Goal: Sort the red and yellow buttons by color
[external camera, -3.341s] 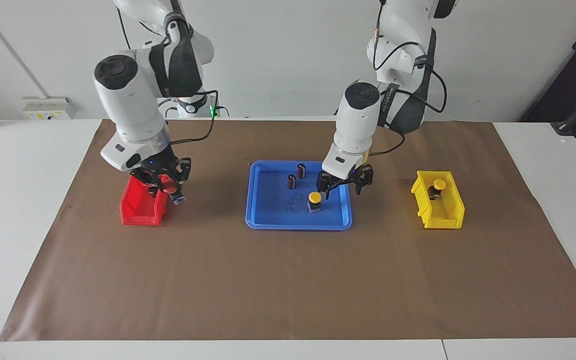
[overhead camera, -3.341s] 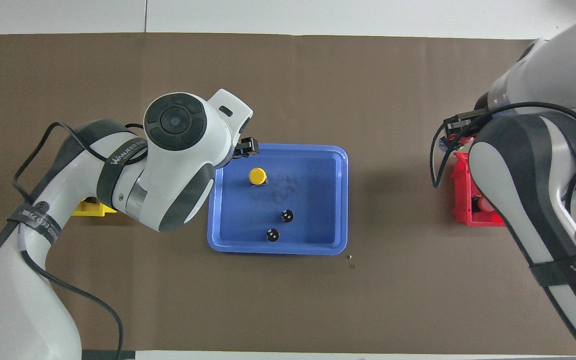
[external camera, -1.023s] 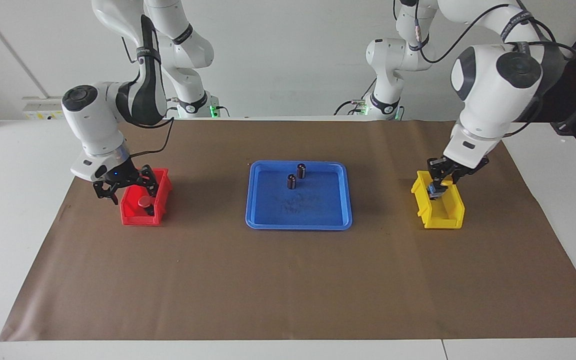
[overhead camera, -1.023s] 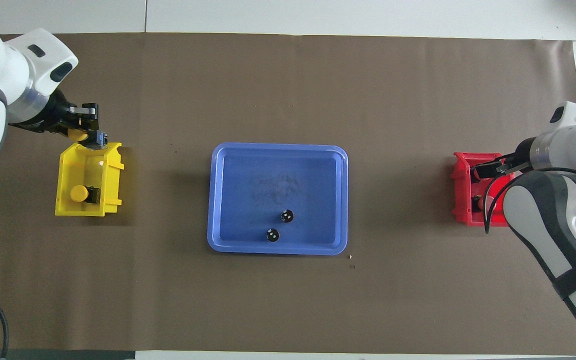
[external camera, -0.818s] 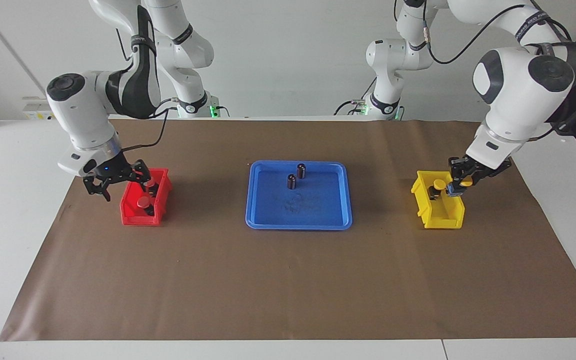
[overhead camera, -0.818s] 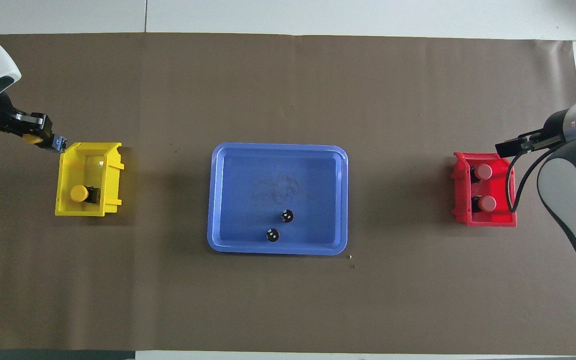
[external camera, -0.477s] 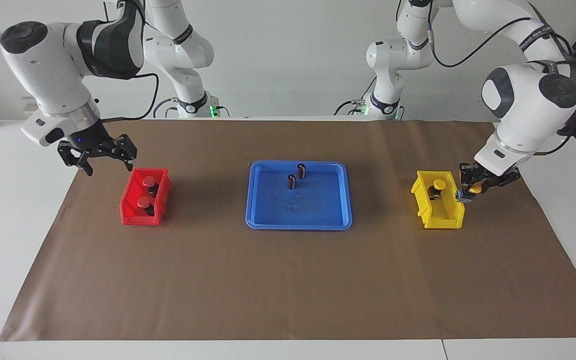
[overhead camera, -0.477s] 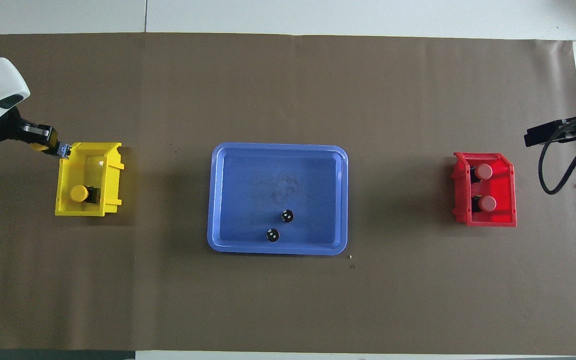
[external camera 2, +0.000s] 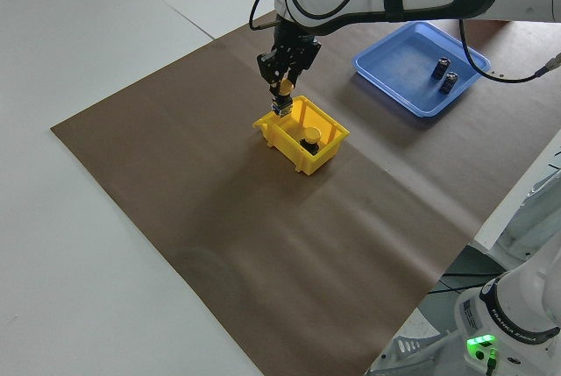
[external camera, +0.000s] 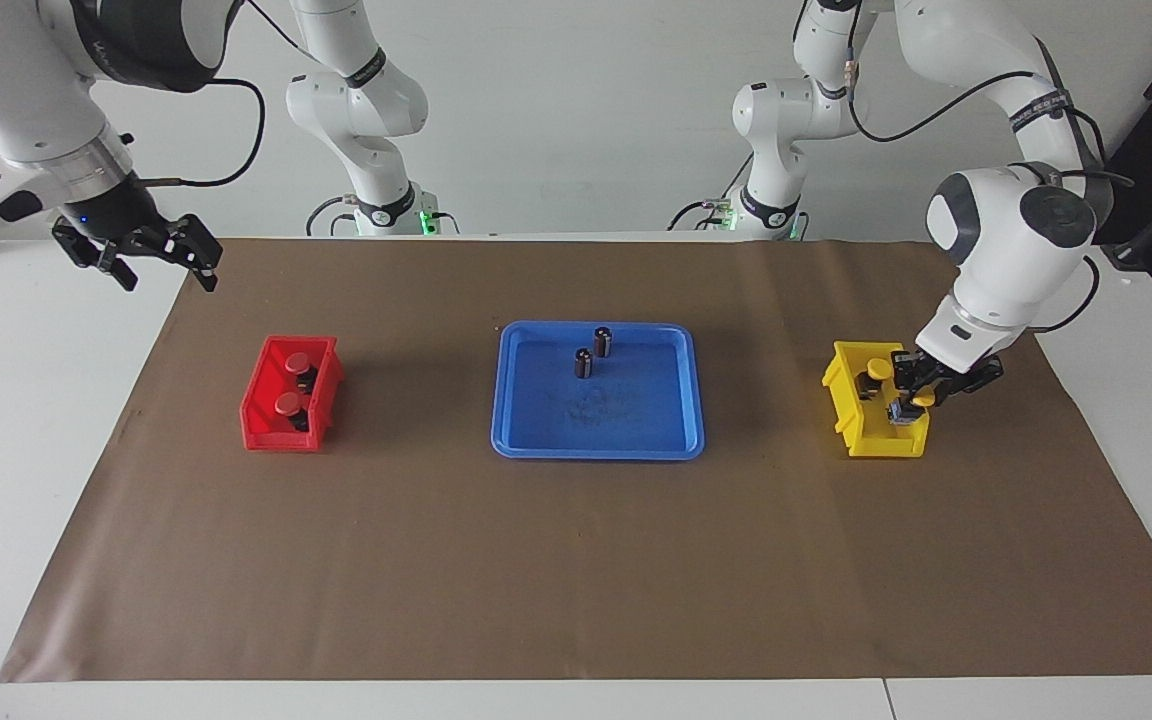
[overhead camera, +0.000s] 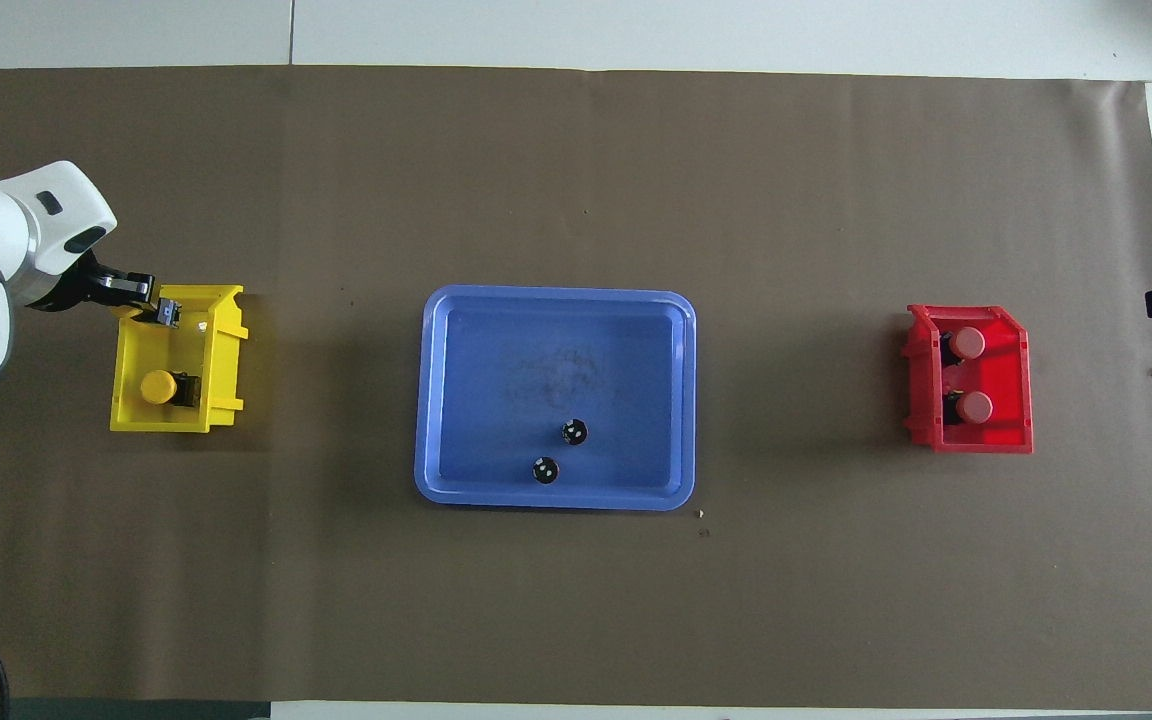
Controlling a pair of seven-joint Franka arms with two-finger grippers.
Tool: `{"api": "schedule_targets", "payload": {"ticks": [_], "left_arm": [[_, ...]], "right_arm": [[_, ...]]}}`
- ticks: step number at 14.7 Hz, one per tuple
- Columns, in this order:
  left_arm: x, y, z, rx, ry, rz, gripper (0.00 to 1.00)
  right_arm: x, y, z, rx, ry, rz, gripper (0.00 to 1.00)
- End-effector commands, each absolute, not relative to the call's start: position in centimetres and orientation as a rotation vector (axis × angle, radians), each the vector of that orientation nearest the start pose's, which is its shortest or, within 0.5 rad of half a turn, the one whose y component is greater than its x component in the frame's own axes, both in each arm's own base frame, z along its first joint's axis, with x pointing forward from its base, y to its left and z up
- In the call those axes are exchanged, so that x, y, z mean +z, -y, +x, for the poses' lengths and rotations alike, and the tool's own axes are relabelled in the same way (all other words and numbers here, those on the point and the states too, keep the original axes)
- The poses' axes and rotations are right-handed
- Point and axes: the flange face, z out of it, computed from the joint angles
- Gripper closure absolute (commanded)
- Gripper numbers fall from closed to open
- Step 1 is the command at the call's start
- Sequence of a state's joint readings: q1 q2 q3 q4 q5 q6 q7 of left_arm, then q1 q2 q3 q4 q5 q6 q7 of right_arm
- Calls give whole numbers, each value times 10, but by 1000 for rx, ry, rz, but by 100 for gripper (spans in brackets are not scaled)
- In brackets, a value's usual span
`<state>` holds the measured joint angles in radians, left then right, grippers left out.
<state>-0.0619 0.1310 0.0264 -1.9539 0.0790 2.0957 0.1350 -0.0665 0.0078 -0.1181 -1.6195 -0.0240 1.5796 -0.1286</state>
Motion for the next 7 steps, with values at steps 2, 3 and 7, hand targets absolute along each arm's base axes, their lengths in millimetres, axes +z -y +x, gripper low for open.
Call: {"api": "schedule_targets", "payload": {"ticks": [2, 3, 7], "left_arm": [[398, 11, 568, -28, -273, -3051, 99], [395, 11, 568, -35, -276, -3049, 99], [372, 13, 565, -71, -286, -3052, 99]], "right_arm": [[602, 98, 533, 95, -154, -3146, 0], [601, 98, 532, 100, -158, -3147, 0], [599, 99, 531, 103, -127, -3149, 0]]}}
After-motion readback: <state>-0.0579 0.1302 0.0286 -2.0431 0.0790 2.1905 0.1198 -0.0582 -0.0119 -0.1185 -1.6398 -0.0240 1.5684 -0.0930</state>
